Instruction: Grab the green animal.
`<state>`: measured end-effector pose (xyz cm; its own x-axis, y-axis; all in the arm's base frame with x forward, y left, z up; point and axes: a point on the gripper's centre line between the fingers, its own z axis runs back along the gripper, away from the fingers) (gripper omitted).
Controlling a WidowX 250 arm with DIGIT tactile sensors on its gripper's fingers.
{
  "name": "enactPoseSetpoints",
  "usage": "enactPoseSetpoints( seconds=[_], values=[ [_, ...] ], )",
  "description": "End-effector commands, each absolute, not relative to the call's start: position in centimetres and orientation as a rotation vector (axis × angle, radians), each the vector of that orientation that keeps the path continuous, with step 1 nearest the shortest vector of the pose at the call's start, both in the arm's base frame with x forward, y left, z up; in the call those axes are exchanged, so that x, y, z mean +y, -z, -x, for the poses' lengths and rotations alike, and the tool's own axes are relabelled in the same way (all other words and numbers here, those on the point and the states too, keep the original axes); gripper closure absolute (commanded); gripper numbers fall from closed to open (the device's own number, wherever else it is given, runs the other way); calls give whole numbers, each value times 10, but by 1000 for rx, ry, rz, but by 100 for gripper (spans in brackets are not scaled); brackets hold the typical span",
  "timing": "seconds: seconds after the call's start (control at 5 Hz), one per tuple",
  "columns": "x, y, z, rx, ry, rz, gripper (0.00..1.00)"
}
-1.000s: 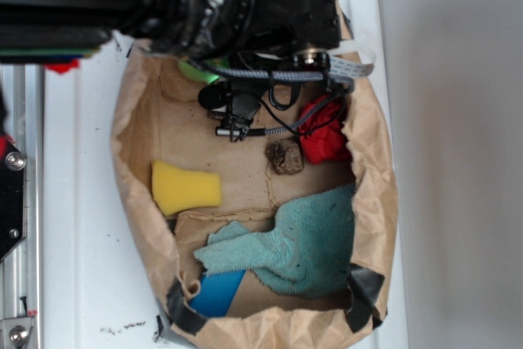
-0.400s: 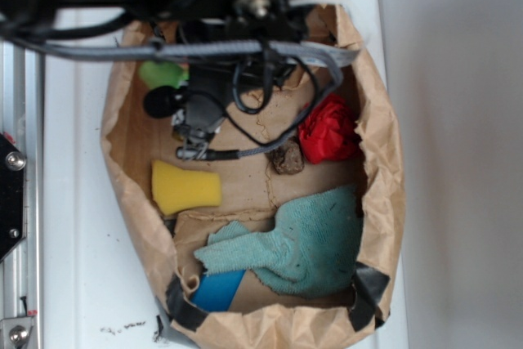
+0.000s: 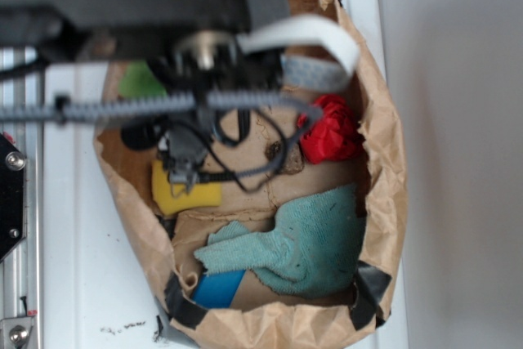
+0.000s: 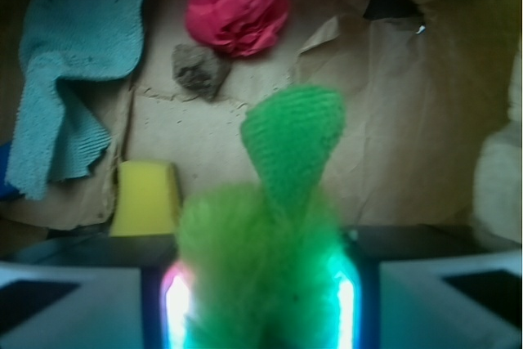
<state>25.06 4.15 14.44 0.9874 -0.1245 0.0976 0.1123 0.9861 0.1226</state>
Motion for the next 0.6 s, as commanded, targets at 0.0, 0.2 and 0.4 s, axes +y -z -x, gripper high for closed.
enactPoseSetpoints(
  seconds=[0.0, 0.2, 0.4],
  values=[
    [21, -181, -268, -155, 88, -106, 100],
    [24, -189, -272, -167, 63, -73, 100],
    [28, -189, -272, -181, 54, -75, 100]
  ],
)
